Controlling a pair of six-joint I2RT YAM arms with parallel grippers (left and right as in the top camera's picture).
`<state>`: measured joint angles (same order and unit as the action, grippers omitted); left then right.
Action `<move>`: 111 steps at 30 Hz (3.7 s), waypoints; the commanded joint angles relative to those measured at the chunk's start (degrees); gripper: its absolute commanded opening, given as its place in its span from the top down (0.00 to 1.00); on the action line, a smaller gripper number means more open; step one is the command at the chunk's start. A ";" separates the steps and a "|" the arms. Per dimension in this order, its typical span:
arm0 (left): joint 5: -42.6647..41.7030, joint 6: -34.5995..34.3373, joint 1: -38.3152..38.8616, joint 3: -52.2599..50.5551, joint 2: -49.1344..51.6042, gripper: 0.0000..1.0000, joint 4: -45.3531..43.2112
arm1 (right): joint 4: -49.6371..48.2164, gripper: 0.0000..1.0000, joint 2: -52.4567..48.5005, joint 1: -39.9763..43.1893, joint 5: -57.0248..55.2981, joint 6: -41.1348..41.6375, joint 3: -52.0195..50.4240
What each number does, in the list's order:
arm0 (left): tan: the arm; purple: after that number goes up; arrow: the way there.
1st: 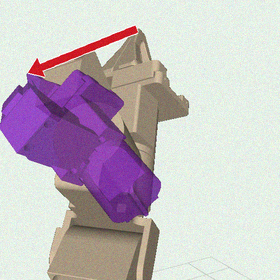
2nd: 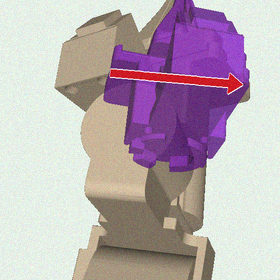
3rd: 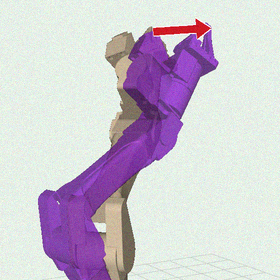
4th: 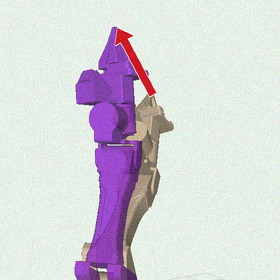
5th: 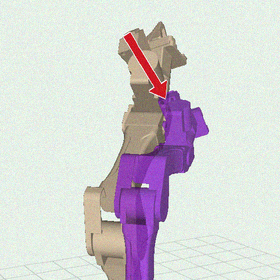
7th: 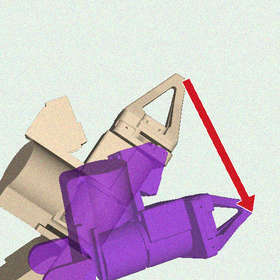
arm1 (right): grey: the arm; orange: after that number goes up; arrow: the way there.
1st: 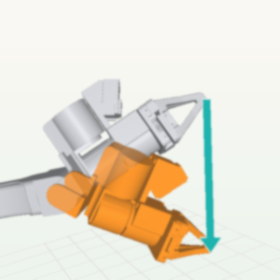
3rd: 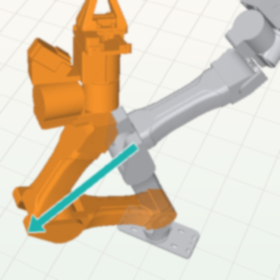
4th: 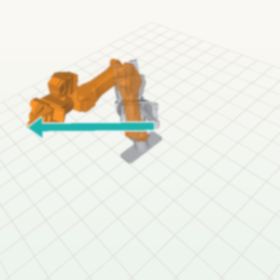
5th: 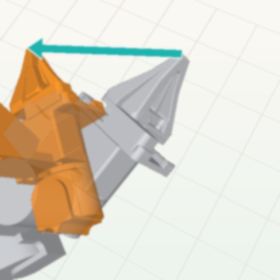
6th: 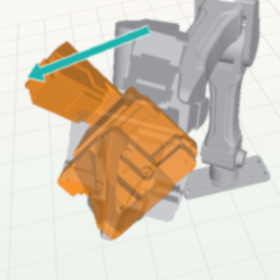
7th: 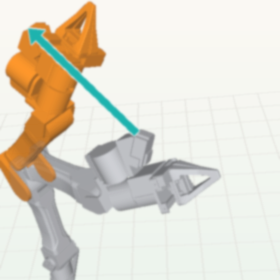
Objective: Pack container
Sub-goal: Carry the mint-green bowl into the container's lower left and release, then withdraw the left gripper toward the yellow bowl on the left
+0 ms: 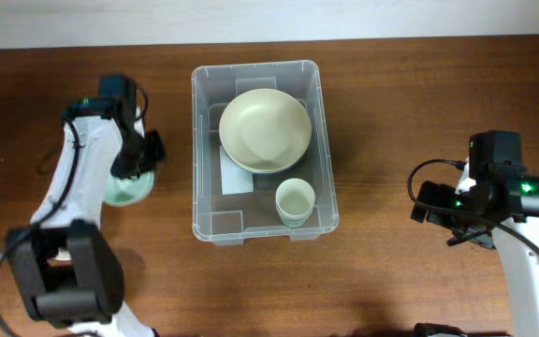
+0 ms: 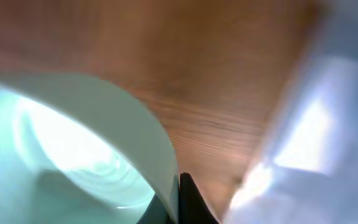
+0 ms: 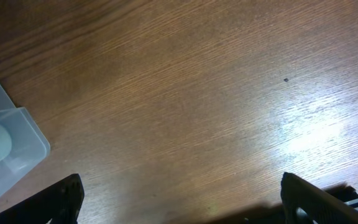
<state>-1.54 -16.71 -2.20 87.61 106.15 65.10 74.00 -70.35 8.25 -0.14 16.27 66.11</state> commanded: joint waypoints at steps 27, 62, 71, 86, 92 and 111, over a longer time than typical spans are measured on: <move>0.22 -16.31 36.94 2.23 -3.74 0.99 6.34 | -0.55 0.03 -0.11 -0.52 -0.57 -0.61 0.55; 14.40 -13.86 -6.62 11.41 -11.41 0.21 18.01 | -0.74 0.03 -0.11 -0.52 -0.57 -1.01 0.55; 7.87 -9.05 -19.10 -15.47 -10.49 0.18 -0.92 | -0.74 0.03 -0.11 -0.52 -0.59 -1.01 0.55; 7.72 -4.35 -21.22 -20.09 -0.92 0.23 -13.73 | -0.55 0.03 -0.11 -0.52 -0.59 -1.01 0.55; 7.72 -4.20 -21.22 -20.09 0.63 0.44 -15.87 | -0.52 0.03 -0.11 -0.52 -0.59 -1.01 0.55; 7.72 -4.17 -21.16 -16.63 0.57 0.99 -14.21 | -0.55 0.03 -0.11 -0.52 -0.61 -1.01 0.55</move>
<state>7.07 -20.75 -23.22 68.34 106.30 49.47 73.38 -70.35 8.19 -0.19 15.64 66.11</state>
